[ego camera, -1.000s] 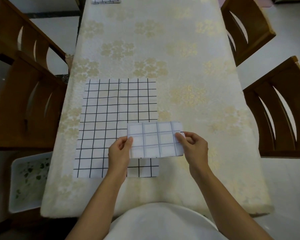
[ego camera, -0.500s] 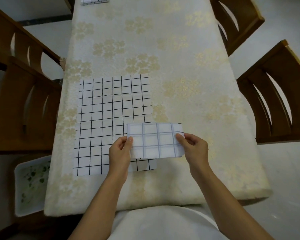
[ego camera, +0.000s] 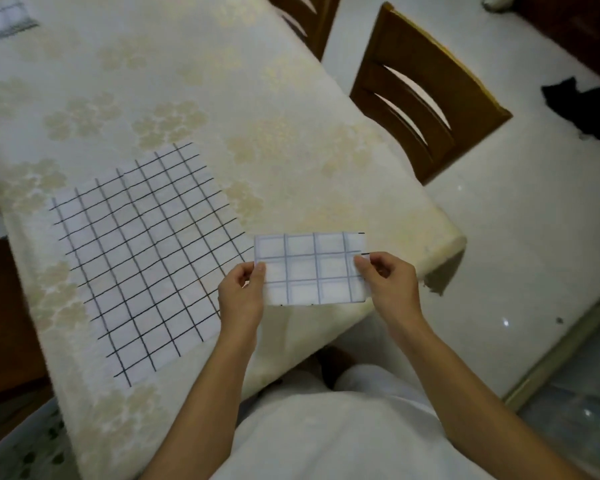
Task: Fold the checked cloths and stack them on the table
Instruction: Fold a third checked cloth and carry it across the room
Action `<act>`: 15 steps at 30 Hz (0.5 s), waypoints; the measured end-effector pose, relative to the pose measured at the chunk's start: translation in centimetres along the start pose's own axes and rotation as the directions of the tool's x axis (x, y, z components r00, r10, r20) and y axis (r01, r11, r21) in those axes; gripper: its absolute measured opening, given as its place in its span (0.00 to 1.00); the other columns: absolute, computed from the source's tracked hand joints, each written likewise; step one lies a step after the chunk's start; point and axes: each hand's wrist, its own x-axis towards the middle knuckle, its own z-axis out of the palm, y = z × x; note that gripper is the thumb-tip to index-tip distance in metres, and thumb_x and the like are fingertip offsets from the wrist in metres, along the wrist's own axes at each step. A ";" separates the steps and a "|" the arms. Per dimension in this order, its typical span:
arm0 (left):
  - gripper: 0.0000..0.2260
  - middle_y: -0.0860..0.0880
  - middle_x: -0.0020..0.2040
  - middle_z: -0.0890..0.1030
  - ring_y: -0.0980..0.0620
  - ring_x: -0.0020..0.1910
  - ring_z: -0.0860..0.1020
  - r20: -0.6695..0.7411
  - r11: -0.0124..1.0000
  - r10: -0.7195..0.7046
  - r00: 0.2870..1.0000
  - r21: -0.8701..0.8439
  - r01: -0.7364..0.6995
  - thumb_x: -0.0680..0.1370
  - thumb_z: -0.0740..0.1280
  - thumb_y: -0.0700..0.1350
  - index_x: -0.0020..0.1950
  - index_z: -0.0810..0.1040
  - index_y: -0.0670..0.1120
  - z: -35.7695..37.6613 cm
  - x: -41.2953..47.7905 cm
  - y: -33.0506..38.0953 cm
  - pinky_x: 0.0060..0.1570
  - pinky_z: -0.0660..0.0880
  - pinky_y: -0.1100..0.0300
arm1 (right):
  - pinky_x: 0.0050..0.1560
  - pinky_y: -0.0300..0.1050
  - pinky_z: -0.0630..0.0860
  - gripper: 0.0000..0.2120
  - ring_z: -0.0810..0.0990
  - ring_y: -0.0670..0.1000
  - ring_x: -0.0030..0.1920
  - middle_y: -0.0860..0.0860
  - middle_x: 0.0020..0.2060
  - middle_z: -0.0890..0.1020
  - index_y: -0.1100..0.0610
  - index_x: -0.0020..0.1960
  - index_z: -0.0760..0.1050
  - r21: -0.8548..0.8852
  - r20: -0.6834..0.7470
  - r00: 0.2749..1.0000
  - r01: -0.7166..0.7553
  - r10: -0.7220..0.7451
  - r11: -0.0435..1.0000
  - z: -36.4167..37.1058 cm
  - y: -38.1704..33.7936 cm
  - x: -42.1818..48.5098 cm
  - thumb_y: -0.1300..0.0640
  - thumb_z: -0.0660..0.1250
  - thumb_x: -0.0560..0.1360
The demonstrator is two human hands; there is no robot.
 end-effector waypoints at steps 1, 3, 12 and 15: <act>0.08 0.45 0.48 0.83 0.50 0.48 0.79 0.025 1.000 0.005 1.000 0.020 -0.005 0.81 0.66 0.48 0.50 0.81 0.46 0.5 -0.2 0.0 0.50 0.75 0.55 | 0.48 0.54 0.81 0.07 0.84 0.54 0.45 0.51 0.39 0.86 0.53 0.44 0.83 0.009 -0.027 1.000 -0.004 0.004 1.000 -0.7 0.4 -0.5 0.51 0.71 0.78; 0.08 0.46 0.47 0.82 0.52 0.46 0.78 0.076 0.998 0.019 0.997 0.051 -0.023 0.82 0.66 0.48 0.50 0.81 0.45 1.7 -0.7 0.3 0.48 0.74 0.58 | 0.49 0.53 0.81 0.08 0.84 0.53 0.45 0.50 0.40 0.86 0.54 0.46 0.83 0.023 -0.079 0.997 -0.014 0.016 1.000 -2.2 1.0 -1.3 0.51 0.70 0.78; 0.08 0.48 0.48 0.83 0.52 0.46 0.79 0.314 0.978 0.080 0.946 0.158 -0.135 0.82 0.66 0.48 0.50 0.81 0.45 9.4 -3.2 2.3 0.47 0.75 0.58 | 0.43 0.40 0.76 0.08 0.81 0.51 0.47 0.51 0.44 0.84 0.55 0.50 0.81 0.150 -0.343 0.934 -0.054 0.103 0.987 -9.2 3.8 -2.7 0.52 0.68 0.79; 0.08 0.48 0.48 0.83 0.52 0.46 0.79 0.375 0.970 0.103 0.921 0.168 -0.176 0.82 0.65 0.48 0.49 0.81 0.46 12.6 -4.5 2.7 0.47 0.76 0.57 | 0.38 0.32 0.73 0.08 0.79 0.49 0.45 0.51 0.44 0.82 0.58 0.51 0.80 0.158 -0.418 0.902 -0.048 0.111 0.986 -11.7 4.8 -2.6 0.53 0.67 0.80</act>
